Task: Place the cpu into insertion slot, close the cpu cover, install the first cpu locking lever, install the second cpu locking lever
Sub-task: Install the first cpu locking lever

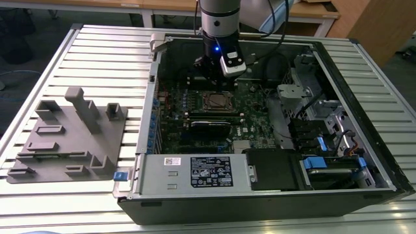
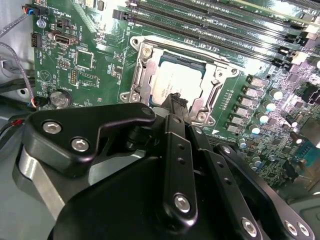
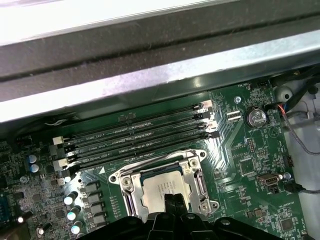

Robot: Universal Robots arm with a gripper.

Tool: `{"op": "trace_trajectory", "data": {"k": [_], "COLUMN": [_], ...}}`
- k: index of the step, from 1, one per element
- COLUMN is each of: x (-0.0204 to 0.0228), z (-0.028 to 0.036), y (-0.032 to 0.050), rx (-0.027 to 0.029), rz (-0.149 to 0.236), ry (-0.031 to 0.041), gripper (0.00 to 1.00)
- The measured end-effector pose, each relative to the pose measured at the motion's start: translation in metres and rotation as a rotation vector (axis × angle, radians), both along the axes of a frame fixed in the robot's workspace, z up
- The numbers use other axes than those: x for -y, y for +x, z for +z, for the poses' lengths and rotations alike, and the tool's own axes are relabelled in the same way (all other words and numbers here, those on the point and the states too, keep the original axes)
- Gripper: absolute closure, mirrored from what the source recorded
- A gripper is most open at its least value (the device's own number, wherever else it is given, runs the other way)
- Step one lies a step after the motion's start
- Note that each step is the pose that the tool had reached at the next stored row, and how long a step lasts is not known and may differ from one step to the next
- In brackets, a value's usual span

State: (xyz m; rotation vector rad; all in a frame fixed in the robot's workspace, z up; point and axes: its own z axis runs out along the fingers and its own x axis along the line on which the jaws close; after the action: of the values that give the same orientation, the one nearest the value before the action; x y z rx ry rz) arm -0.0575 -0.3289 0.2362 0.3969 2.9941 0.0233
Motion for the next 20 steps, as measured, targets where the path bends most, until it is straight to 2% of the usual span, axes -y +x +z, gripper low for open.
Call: {"op": "trace_trajectory", "data": {"k": [2,8,20], "x": [0.0003,0.0054,0.0062], "z": [0.0001,-0.0007,-0.0093], "y": [0.0,0.0,0.003], "rx": [-0.0001,0.0,-0.0002], "rz": [0.0,0.0,0.0], "ry": [-0.0001,0.0001,-0.0006], "gripper": [0.89,0.89,0.89]}}
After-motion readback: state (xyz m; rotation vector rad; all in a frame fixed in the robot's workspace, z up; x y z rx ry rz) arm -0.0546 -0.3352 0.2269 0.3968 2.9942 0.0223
